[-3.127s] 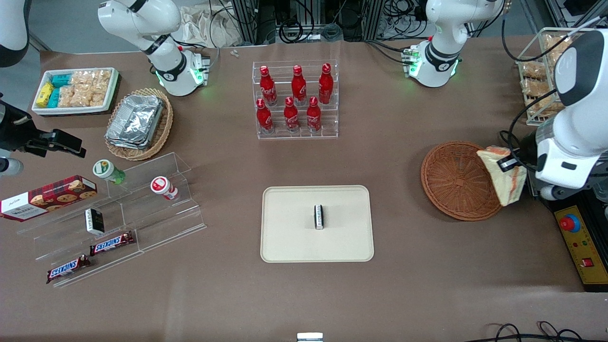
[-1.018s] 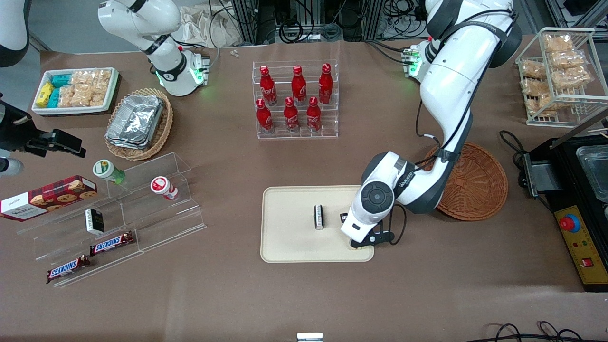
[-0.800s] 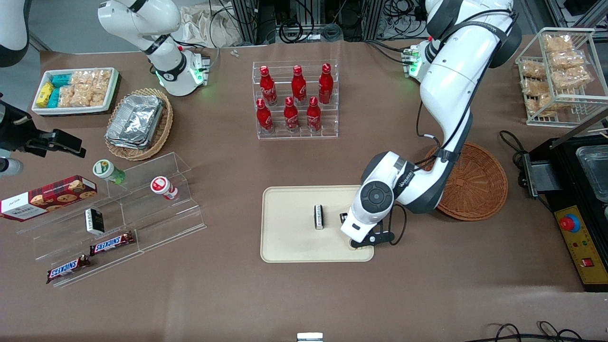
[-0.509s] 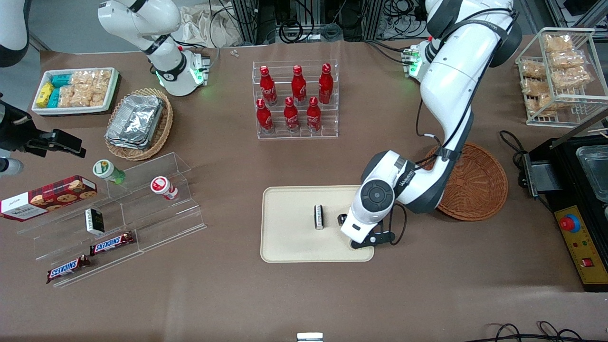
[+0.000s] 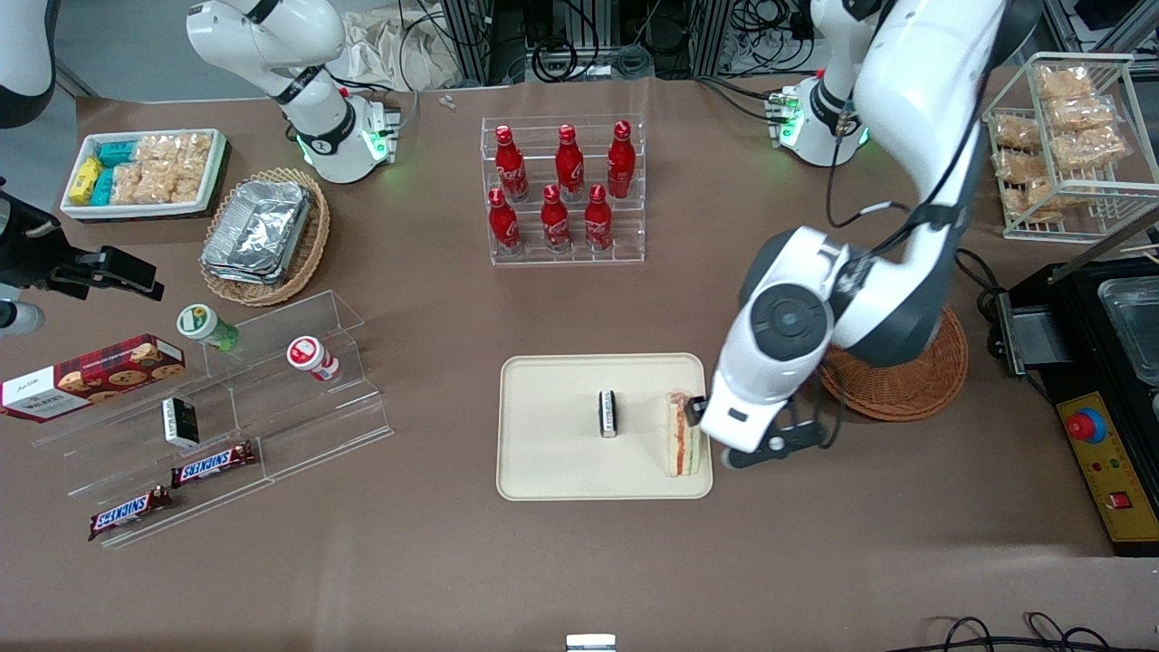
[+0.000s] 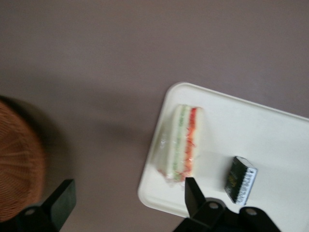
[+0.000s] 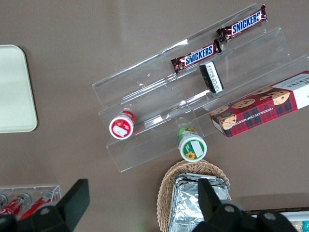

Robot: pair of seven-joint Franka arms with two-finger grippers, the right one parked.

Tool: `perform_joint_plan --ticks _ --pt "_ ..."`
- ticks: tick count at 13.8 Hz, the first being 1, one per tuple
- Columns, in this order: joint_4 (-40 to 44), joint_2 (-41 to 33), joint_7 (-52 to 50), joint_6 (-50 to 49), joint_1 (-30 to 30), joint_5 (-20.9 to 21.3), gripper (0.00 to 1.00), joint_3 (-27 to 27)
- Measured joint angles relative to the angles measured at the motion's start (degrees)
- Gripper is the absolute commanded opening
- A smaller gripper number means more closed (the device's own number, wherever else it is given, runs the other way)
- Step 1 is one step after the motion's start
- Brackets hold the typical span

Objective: Place sandwich from basket to tray

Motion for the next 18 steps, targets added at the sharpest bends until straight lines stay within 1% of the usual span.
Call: perform_joint_plan --ticks 2,5,6,9,11,12,14,16,18 --pt "0.04 -3.88 6.09 -4.54 3.72 -1.72 1.00 0.12" --pt "-1.18 -10.04 22.15 -9.49 11.04 -4.45 1.00 1.38" --pt "-2.70 -12.10 27.42 -9.68 12.28 -5.43 1.00 3.21" --pt "-9.26 -18.25 40.23 -8.49 12.73 -9.65 1.00 10.53" --pt "-14.61 -22.18 47.55 -6.14 12.80 -10.70 1.00 14.70" --pt "-17.97 -24.07 49.43 -3.47 12.89 -10.84 1.00 15.96" --pt "-24.36 -26.89 50.57 1.25 12.91 -10.91 1.00 16.87" --pt "-25.29 -27.31 50.61 1.12 12.72 -10.91 1.00 16.83" --pt "-23.15 -26.92 50.74 -2.38 12.53 -10.90 1.00 16.65"
